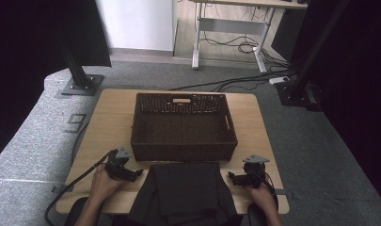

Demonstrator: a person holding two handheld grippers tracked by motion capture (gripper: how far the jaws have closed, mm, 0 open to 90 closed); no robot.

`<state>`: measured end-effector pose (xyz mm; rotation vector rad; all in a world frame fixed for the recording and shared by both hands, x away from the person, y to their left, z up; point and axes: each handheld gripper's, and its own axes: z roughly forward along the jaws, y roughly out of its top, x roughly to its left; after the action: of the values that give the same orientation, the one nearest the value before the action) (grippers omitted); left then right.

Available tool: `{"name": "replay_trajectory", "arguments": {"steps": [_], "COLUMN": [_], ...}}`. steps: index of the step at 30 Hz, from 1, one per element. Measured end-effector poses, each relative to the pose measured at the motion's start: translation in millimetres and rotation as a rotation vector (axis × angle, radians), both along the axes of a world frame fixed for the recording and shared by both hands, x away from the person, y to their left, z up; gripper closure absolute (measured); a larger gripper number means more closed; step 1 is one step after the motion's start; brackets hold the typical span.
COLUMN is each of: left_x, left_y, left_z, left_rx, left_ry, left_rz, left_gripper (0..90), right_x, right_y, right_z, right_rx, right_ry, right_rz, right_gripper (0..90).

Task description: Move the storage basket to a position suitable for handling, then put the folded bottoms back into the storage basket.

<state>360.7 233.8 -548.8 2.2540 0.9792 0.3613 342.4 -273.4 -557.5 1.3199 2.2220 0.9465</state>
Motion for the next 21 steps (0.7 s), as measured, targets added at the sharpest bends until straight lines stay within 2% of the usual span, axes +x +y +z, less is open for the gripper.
{"name": "replay_trajectory", "arguments": {"steps": [9, 13, 16, 19, 21], "left_x": [-1.2, -3.2, -4.7, -8.1, -11.2], "left_y": [-1.0, -1.4, -2.0, -5.2, -8.6], "left_z": [0.1, 2.7, 4.3, 7.1, 9.5], "left_rx": [-0.001, 0.000, -0.020, -0.065, -0.088], "left_ry": [0.002, 0.018, 0.039, 0.061, 0.067], "left_rz": [0.001, 0.009, 0.010, -0.003, -0.010], "left_gripper": [0.0, 1.8, 2.7, 4.2, 4.3], "right_x": [-0.3, -0.7, -1.5, -3.8, -6.6], "right_y": [-1.2, -1.7, -1.6, -0.6, 1.4], "right_z": [1.4, 2.3, 3.4, 5.1, 7.0], "right_rx": [-0.005, -0.005, -0.002, 0.010, -0.008], "right_ry": [0.013, 0.021, 0.031, 0.039, 0.025], "right_rz": [0.016, 0.019, 0.022, 0.029, 0.032], "right_gripper": [0.0, 0.1, 0.7, 2.2, 2.3]}}
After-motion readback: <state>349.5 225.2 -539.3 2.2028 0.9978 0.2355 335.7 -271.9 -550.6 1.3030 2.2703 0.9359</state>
